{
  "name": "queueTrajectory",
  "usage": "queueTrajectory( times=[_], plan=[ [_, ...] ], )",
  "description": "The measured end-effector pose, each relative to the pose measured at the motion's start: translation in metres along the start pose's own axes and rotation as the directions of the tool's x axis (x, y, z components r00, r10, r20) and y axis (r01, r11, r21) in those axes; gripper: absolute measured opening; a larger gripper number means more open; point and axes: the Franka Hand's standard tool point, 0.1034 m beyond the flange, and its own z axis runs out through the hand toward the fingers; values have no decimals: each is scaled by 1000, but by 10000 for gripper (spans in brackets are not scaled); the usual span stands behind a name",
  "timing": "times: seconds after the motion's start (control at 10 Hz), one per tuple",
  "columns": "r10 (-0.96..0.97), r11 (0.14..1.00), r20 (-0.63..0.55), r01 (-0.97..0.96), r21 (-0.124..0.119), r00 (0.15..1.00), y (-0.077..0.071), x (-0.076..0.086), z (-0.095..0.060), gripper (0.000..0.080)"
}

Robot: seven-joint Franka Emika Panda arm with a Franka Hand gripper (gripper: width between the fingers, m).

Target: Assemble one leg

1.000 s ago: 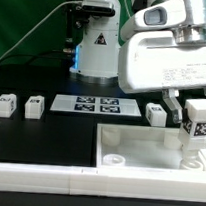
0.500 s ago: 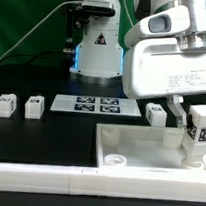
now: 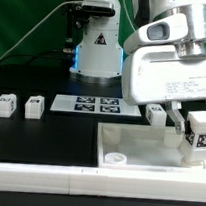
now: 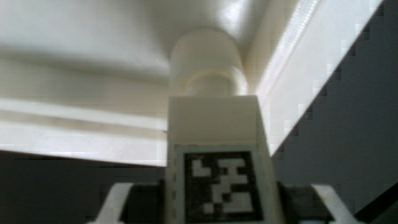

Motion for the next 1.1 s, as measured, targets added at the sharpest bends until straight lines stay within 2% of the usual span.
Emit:
queueTrajectory(
  times=[0.4,0.8,0.9,1.0,1.1],
  plan=[
    [-2,1000,-76,0,-18,997,0,-1,1,293],
    [-1,1000,-83,-1,-21,997,1,0,0,293],
    [-1,1000,-83,-1,-21,997,2,-1,0,475],
    [-1,1000,-82,-1,-21,997,2,-1,0,589],
    [-1,1000,-82,-1,-21,997,2,-1,0,589]
  ],
)
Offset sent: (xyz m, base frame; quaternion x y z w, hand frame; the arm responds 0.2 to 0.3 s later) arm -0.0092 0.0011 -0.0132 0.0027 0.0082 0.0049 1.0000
